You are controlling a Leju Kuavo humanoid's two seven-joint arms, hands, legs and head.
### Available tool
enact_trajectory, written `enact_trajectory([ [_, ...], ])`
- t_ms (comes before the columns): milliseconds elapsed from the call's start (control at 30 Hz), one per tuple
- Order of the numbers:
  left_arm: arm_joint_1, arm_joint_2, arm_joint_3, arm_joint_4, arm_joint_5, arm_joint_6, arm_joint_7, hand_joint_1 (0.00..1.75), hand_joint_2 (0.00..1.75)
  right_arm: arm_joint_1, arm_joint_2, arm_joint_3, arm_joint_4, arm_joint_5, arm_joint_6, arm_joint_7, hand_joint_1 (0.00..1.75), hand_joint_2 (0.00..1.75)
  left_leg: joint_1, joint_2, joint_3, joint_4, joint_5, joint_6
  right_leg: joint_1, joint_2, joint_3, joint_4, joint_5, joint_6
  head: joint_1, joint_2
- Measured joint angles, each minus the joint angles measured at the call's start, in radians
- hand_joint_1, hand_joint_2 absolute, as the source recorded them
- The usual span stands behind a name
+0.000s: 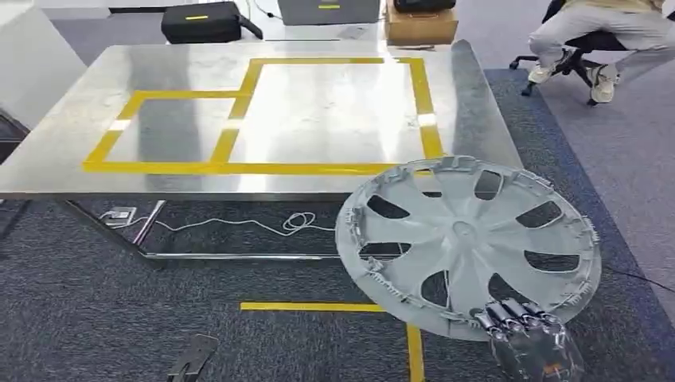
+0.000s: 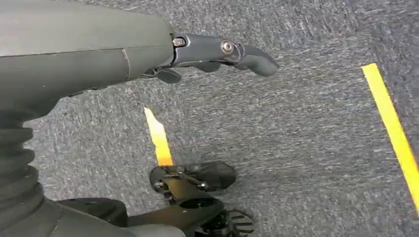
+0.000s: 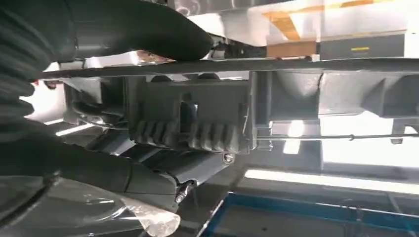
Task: Take the parts from the cabinet and place them on the table.
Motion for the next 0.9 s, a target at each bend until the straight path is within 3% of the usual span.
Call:
enact_trajectory([
  [67, -0.001, 0.000, 0.000, 0.000, -0.005, -0.007, 0.004, 0.00, 1.75, -0.034, 0.004, 0.016, 0.023, 0.000, 0.005, 0.007, 1.43, 1.75, 0.006, 0.000, -0.086, 0.167, -0.071, -0.008, 0.000, 0.000, 0.002, 0.000, -0.003, -0.004, 0.001, 0.000],
  [100, 0.000, 0.000, 0.000, 0.000, -0.006, -0.008, 0.005, 0.00, 1.75, -0.045, 0.006, 0.020, 0.031, 0.000, 0.006, 0.009, 1.43, 1.75, 0.007, 0.000, -0.128, 0.242, -0.092, -0.010, 0.000, 0.000, 0.004, 0.000, -0.005, -0.006, 0.000, 0.000],
  [133, 0.001, 0.000, 0.000, 0.000, -0.007, -0.008, 0.006, 0.00, 1.75, -0.054, 0.007, 0.023, 0.038, 0.000, 0.008, 0.010, 1.43, 1.75, 0.008, 0.000, -0.151, 0.270, -0.086, -0.010, 0.000, 0.001, 0.007, 0.000, -0.007, -0.005, 0.001, 0.000],
  [167, 0.001, 0.000, 0.000, 0.000, -0.007, -0.008, 0.006, 0.00, 1.75, -0.060, 0.009, 0.028, 0.045, 0.000, 0.009, 0.010, 1.43, 1.75, 0.008, 0.000, -0.147, 0.248, -0.051, -0.010, 0.001, 0.001, 0.013, 0.000, -0.011, -0.005, 0.000, 0.000],
  [200, 0.001, 0.000, 0.000, 0.000, -0.007, -0.008, 0.006, 0.00, 1.75, -0.065, 0.012, 0.032, 0.051, 0.000, 0.010, 0.010, 1.43, 1.75, 0.008, 0.000, -0.126, 0.187, -0.003, -0.007, 0.001, 0.002, 0.019, 0.000, -0.015, -0.003, 0.000, 0.000],
  [267, 0.000, 0.001, 0.000, 0.000, -0.010, -0.009, 0.006, 0.00, 1.75, -0.078, 0.016, 0.039, 0.063, -0.004, 0.014, 0.012, 1.43, 1.75, 0.007, 0.001, -0.053, 0.003, 0.105, 0.005, 0.000, 0.002, 0.034, -0.001, -0.024, 0.002, 0.000, 0.000],
  [333, -0.004, 0.002, -0.001, 0.000, -0.016, -0.012, 0.007, 0.00, 1.75, -0.108, 0.019, 0.048, 0.087, -0.019, 0.020, 0.015, 1.43, 1.75, 0.000, 0.002, -0.036, -0.047, 0.085, 0.012, 0.005, 0.006, 0.027, 0.002, -0.028, 0.014, 0.000, 0.000],
  [433, -0.005, 0.000, -0.003, 0.000, -0.021, -0.014, 0.013, 0.00, 1.75, -0.148, 0.027, 0.058, 0.120, -0.034, 0.031, 0.021, 1.43, 1.75, 0.001, 0.001, -0.039, -0.051, 0.087, 0.023, 0.005, 0.003, 0.032, -0.012, -0.024, 0.032, 0.002, 0.000],
  [500, -0.008, -0.001, -0.004, 0.000, -0.026, -0.016, 0.015, 0.00, 1.75, -0.171, 0.032, 0.064, 0.135, -0.040, 0.034, 0.024, 1.43, 1.75, 0.008, 0.002, -0.022, -0.067, 0.092, 0.037, 0.004, 0.001, 0.013, 0.026, -0.050, 0.038, 0.006, 0.000],
  [600, -0.013, -0.002, -0.004, 0.000, -0.027, -0.020, 0.015, 0.00, 1.75, -0.196, 0.034, 0.068, 0.161, -0.039, 0.035, 0.024, 1.43, 1.75, 0.004, 0.002, -0.021, -0.067, 0.087, 0.046, 0.004, 0.002, -0.120, 0.268, -0.143, 0.044, 0.006, 0.000],
  [633, -0.012, -0.003, -0.004, 0.000, -0.027, -0.020, 0.016, 0.00, 1.75, -0.199, 0.035, 0.071, 0.168, -0.040, 0.035, 0.024, 1.43, 1.75, 0.003, 0.001, -0.019, -0.066, 0.084, 0.047, 0.004, 0.002, -0.154, 0.314, -0.143, 0.045, 0.007, 0.000],
  [667, -0.011, -0.003, -0.004, 0.000, -0.027, -0.020, 0.016, 0.00, 1.75, -0.199, 0.037, 0.072, 0.174, -0.041, 0.035, 0.024, 1.43, 1.75, 0.002, 0.000, -0.014, -0.066, 0.081, 0.048, 0.004, 0.002, -0.158, 0.302, -0.118, 0.043, 0.006, 0.000],
  [700, -0.011, -0.003, -0.004, 0.000, -0.027, -0.020, 0.016, 0.00, 1.75, -0.199, 0.037, 0.074, 0.180, -0.041, 0.035, 0.024, 1.43, 1.75, 0.002, -0.002, -0.009, -0.066, 0.077, 0.047, 0.005, 0.002, -0.140, 0.249, -0.074, 0.042, 0.007, 0.000],
  [767, -0.011, -0.005, -0.004, 0.000, -0.028, -0.020, 0.016, 0.00, 1.75, -0.201, 0.037, 0.078, 0.191, -0.044, 0.036, 0.024, 1.43, 1.75, 0.001, -0.006, 0.006, -0.065, 0.065, 0.041, 0.005, 0.001, -0.060, 0.059, 0.036, 0.033, 0.008, 0.000],
  [833, -0.014, -0.005, -0.004, 0.000, -0.030, -0.024, 0.017, 0.00, 1.75, -0.216, 0.040, 0.083, 0.203, -0.049, 0.040, 0.024, 1.43, 1.75, -0.006, -0.006, 0.002, -0.057, 0.058, 0.032, 0.011, 0.000, -0.020, -0.003, 0.024, 0.025, 0.007, 0.000],
  [900, -0.014, -0.005, -0.004, 0.000, -0.030, -0.024, 0.017, 0.00, 1.75, -0.216, 0.040, 0.083, 0.203, -0.049, 0.040, 0.024, 1.43, 1.75, -0.006, -0.006, 0.002, -0.057, 0.058, 0.032, 0.011, 0.000, -0.020, -0.003, 0.024, 0.025, 0.007, 0.000],
])
